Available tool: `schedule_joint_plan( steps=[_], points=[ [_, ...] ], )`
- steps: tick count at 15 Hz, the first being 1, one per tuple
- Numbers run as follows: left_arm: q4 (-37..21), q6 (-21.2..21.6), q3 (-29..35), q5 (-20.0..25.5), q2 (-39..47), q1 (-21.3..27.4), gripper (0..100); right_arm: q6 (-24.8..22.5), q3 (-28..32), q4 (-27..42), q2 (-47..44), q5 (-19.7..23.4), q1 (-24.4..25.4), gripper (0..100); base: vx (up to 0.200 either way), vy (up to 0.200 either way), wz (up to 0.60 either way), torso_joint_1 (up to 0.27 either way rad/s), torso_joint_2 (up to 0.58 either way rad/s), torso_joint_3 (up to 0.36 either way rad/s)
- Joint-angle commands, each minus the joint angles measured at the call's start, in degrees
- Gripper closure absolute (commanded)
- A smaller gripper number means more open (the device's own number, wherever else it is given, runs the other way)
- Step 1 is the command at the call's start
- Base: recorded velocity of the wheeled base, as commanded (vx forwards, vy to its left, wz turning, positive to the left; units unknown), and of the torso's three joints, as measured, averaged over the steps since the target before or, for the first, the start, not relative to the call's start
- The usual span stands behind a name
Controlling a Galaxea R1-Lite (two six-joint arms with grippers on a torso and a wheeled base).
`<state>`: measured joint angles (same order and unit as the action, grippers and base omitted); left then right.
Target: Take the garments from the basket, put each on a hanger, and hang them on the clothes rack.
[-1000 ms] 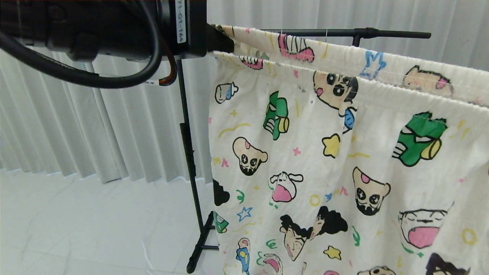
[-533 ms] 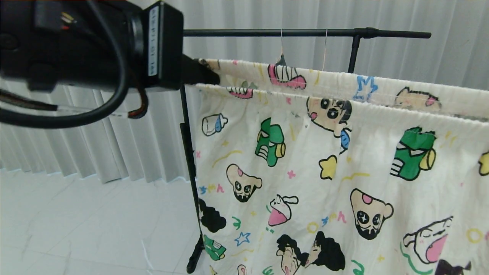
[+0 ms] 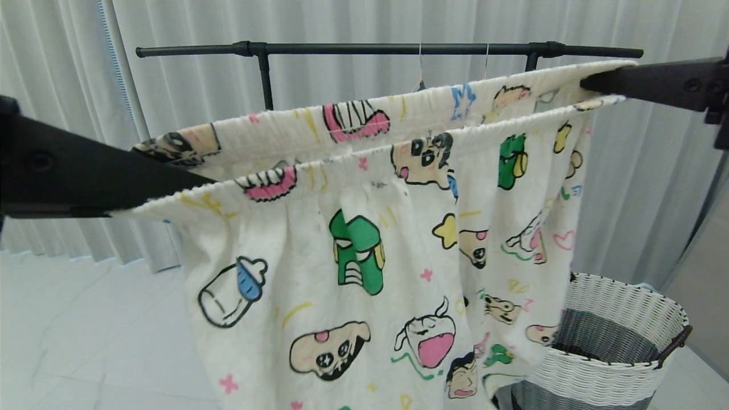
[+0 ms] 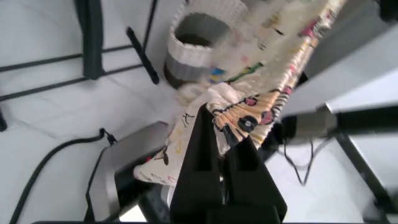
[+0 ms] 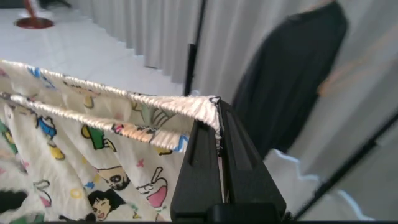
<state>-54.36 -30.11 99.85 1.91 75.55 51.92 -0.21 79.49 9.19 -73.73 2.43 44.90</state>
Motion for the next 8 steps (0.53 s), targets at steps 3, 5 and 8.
schedule_joint_plan(
  steps=[3,5,8],
  points=[
    [0.0,0.2,-2.6,-0.1,-4.2,7.6,100,0.4,-0.6,-1.4,-3.5,-0.1,2.0,100,0.0,0.0,0.0,0.0,0.0,0.0],
    [0.0,3.2,-3.9,-0.5,-4.1,7.4,100,0.0,-0.2,0.7,-2.8,-0.6,-0.8,100,0.0,0.0,0.0,0.0,0.0,0.0],
    [0.5,28.1,-4.4,-7.3,-1.8,-4.0,100,-0.4,7.4,12.3,-0.5,-0.5,-8.4,100,0.0,0.0,0.0,0.0,0.0,0.0]
  ],
)
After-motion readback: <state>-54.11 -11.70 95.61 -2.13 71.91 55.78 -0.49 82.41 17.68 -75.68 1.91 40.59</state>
